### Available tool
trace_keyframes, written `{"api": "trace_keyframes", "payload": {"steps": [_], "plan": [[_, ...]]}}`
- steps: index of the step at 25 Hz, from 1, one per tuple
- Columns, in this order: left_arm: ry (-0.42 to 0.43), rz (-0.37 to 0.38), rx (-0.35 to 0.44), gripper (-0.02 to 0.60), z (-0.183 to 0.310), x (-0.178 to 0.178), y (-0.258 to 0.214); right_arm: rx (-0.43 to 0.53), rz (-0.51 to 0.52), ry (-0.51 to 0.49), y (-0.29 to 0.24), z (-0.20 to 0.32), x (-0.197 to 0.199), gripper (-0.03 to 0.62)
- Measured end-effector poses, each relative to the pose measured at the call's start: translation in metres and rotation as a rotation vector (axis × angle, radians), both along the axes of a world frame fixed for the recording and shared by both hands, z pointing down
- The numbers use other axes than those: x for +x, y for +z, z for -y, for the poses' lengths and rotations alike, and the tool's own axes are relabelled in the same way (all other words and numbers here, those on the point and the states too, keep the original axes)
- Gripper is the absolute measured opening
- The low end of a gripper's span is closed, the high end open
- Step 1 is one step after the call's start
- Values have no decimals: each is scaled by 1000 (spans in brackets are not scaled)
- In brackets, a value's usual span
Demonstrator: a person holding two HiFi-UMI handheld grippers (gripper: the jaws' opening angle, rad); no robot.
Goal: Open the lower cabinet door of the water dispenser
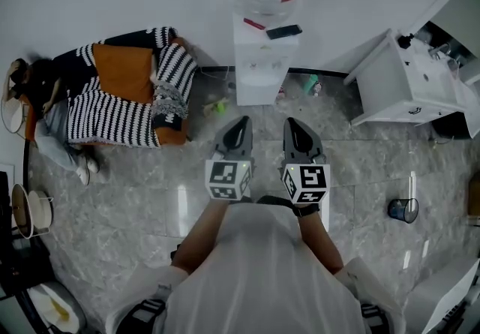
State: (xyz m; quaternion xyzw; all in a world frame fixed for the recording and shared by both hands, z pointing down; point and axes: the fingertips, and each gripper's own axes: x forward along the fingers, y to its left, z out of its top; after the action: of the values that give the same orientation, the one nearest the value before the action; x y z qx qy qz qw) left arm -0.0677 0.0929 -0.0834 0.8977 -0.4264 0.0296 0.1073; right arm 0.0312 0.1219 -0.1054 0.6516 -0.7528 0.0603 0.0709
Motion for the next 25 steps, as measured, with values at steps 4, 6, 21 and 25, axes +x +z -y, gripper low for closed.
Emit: {"api": "trace_keyframes", "payload": {"steps": [4,6,21,25], "plan": [[10,-3,-32,14,15,-3,10,-41,-1,7,14,8,-4,11],[19,0,-42,14,18,-2,14,-55,-1,16,19,7,-3,11],[94,68,-67,14,55,38,53,-98,38,52,60,51,31,11],[103,90,-77,14,68,47,71,-108,41,58,76,68,42,11]]}}
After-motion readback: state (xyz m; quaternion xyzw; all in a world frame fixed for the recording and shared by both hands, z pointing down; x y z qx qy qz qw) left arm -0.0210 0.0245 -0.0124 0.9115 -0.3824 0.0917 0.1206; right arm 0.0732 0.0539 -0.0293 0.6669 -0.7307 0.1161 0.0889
